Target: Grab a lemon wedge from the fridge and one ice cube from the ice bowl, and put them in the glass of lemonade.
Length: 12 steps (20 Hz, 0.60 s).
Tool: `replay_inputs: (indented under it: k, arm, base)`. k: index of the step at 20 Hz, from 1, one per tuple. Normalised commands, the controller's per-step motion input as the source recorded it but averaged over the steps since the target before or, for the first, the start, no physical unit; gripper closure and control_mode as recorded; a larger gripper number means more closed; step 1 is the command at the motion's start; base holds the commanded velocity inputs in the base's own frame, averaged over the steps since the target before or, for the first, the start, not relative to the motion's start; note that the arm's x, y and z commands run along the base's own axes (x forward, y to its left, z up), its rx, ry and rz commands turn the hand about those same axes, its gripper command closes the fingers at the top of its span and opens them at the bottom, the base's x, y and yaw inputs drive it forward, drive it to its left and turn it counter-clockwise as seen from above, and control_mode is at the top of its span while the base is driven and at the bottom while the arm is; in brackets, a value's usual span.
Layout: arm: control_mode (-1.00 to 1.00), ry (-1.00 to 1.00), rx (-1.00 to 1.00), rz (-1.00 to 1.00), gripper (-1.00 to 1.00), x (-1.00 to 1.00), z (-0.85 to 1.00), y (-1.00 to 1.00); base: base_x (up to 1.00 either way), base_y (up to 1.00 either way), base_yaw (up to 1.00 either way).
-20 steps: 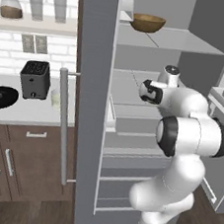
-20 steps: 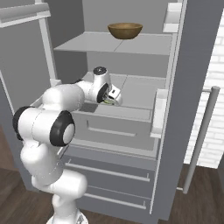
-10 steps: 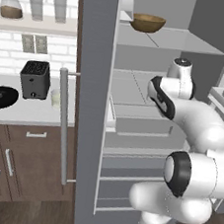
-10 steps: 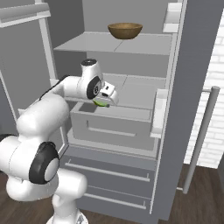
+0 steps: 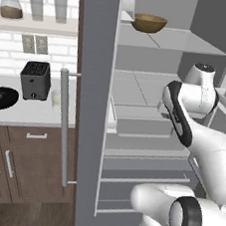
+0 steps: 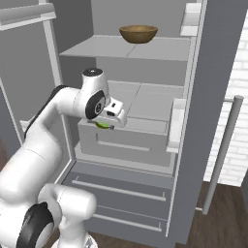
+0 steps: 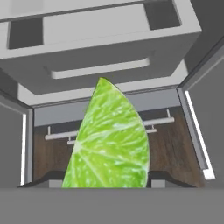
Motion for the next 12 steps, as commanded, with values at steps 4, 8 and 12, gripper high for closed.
replay_inputs:
  k: [4,8,12]
  arm:
    - [-1.0,0.0,0.01,0.06,1.0,-1.0,0.0,0.28]
    - [-1.0,0.0,0.0,0.01,1.0,-0.99,0.06,0.31]
    - [-1.0,0.0,0.0,0.0,1.0,-0.78,0.13,0.11]
  base:
    - [0.0,0.0,0.0]
    - [0.0,0.0,0.0]
    - [0.0,0.0,0.0]
